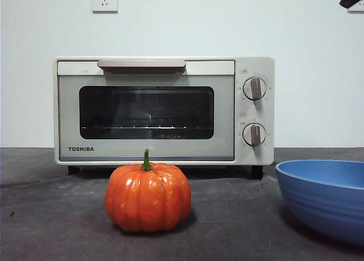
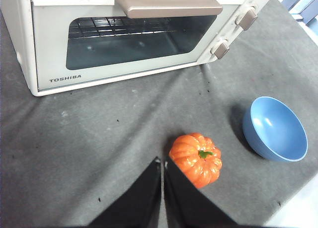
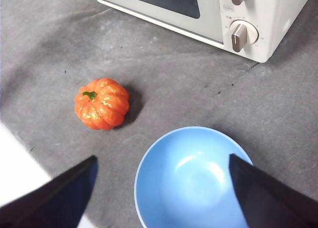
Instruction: Place pumpkin in the steamer
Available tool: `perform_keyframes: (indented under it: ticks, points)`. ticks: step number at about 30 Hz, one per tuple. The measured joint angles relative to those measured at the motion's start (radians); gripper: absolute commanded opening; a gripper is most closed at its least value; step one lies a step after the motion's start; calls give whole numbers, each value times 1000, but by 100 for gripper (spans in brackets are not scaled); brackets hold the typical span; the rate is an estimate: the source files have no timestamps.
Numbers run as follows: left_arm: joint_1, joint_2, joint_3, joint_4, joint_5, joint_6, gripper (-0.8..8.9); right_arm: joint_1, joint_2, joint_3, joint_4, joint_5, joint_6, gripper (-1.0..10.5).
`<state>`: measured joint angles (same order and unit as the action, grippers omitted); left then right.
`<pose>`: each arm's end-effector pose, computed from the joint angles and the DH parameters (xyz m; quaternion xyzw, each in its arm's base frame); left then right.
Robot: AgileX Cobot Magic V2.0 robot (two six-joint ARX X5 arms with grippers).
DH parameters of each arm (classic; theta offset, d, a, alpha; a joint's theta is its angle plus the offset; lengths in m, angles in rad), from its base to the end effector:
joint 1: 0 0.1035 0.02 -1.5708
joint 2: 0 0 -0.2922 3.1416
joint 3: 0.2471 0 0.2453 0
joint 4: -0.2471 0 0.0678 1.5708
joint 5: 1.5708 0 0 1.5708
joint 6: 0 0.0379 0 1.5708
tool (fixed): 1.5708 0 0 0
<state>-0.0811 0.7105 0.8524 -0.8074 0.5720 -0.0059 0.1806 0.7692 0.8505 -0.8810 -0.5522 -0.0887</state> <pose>0.1019 -0.0289 0.3256 -0.0820 0.3177 -0.3022 0.8950 0.1066 0.0397 0.3141 0.0337 0.3676 0.3466 0.8623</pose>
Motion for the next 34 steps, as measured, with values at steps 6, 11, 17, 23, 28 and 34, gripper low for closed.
perform_keyframes:
  ticks: [6,11,17,23,28,34]
  points:
    - [0,0,0,0,0,0,15,18,2,1,19,2,12,455]
    - [0,0,0,4,0,0,15,84,43,51,54,2,34,455]
    - [0,0,0,4,0,0,15,207,146,138,84,3,48,455]
    - [0,0,0,4,0,0,15,354,291,213,134,61,53,455]
    - [0,0,0,4,0,0,15,462,412,232,203,102,53,455]
    - [0,0,0,4,0,0,15,561,551,233,282,167,53,455]
